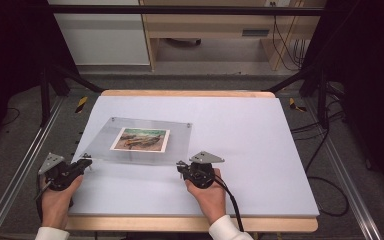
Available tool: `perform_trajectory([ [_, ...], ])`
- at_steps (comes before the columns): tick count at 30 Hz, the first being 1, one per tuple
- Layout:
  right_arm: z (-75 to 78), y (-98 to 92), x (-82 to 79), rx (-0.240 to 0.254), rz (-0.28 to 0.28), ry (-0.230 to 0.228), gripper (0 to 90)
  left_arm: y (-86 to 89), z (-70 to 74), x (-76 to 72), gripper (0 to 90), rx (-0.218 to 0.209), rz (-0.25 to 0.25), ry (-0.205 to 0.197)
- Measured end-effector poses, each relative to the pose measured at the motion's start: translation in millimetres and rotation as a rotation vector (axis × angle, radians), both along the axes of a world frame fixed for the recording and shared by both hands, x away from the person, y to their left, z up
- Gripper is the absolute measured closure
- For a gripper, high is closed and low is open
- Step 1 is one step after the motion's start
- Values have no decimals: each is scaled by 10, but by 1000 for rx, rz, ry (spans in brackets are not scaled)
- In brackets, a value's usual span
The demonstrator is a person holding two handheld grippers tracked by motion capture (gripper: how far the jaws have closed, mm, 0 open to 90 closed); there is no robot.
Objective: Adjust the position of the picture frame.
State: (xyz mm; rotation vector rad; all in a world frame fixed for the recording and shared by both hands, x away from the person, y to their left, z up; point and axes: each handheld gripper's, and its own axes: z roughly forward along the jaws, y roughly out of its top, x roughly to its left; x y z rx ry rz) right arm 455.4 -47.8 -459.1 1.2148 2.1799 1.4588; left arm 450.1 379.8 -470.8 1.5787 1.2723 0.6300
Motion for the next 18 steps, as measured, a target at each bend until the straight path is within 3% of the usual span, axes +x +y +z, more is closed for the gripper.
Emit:
perform_trajectory([
  [1,-6,-3,3,1,2,2,853,23,16,-2,800,-47,4,-18],
  [2,-10,-7,4,2,3,0,853,28,19,3,793,-53,2,-18],
  [9,8,-11,13,0,8,1,853,10,30,33,793,-46,1,-38],
  [18,10,-15,20,5,9,-12,822,-11,81,10,836,-26,20,-34],
])
